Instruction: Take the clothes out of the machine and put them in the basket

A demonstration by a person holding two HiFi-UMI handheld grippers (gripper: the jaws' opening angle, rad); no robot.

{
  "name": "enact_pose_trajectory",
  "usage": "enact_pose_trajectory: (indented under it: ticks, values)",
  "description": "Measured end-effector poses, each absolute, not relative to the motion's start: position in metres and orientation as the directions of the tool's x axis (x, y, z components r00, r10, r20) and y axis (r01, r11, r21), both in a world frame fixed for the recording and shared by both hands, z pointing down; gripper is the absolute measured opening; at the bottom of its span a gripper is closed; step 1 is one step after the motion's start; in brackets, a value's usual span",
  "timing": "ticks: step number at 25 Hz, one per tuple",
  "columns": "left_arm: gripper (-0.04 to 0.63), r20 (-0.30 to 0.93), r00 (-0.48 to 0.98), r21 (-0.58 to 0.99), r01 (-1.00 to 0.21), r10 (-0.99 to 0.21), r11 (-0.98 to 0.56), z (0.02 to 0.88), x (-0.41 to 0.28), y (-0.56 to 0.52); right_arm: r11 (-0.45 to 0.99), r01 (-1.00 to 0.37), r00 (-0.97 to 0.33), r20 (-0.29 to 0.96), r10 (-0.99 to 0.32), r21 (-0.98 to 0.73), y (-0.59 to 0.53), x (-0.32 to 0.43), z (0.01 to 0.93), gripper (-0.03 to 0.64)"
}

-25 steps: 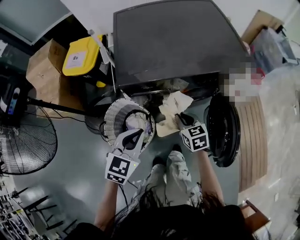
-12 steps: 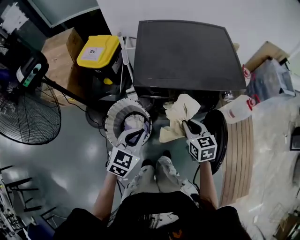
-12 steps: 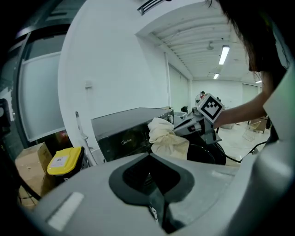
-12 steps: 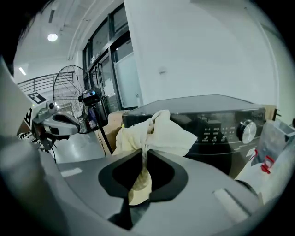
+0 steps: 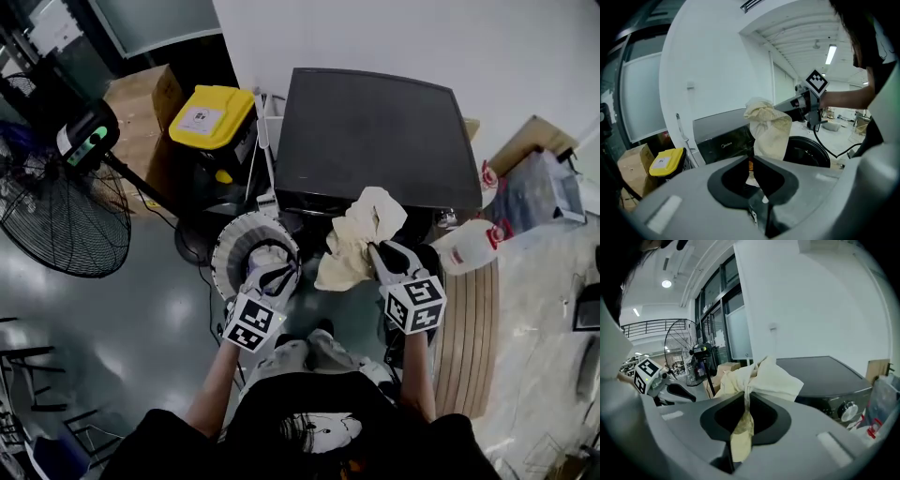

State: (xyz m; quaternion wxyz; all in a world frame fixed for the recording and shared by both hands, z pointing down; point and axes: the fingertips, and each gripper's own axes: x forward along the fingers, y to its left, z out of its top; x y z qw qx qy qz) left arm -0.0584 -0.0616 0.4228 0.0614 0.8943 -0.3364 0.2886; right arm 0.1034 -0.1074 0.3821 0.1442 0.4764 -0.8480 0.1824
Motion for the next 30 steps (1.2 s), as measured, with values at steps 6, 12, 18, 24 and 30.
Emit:
enact_pose_trajectory:
  ticks: [6,12,18,24,30]
  values:
    - [0.093,0.613,0.609,-0.040,-0.613,-0.504,-0.789,0.446,-0.048,-0.057,0.539,-0.828,-0.557,0.348,-0.755,-0.156,-0.115,0.097,0.339,0.065]
    - [0.188,0.620,0.647,0.021,-0.580,-0.444,-0.815,0.463,-0.021,-0.050,0.606,-0.775,-0.631,0.258,-0.732,-0.179,-0.118,0.087,0.285,0.064]
    - [0.253,0.622,0.663,0.066,-0.574,-0.416,-0.816,0.479,-0.002,-0.052,0.684,-0.716,-0.698,0.146,-0.701,-0.141,-0.125,0.072,0.215,0.064]
    - [0.302,0.621,0.642,0.062,-0.613,-0.450,-0.788,0.489,0.007,-0.064,0.768,-0.634,-0.773,0.041,-0.633,-0.088,-0.128,0.061,0.145,0.063]
    - [0.331,0.577,0.625,0.065,-0.678,-0.526,-0.733,0.493,0.010,-0.107,0.819,-0.573,-0.819,-0.024,-0.574,-0.033,-0.124,0.047,0.102,0.061]
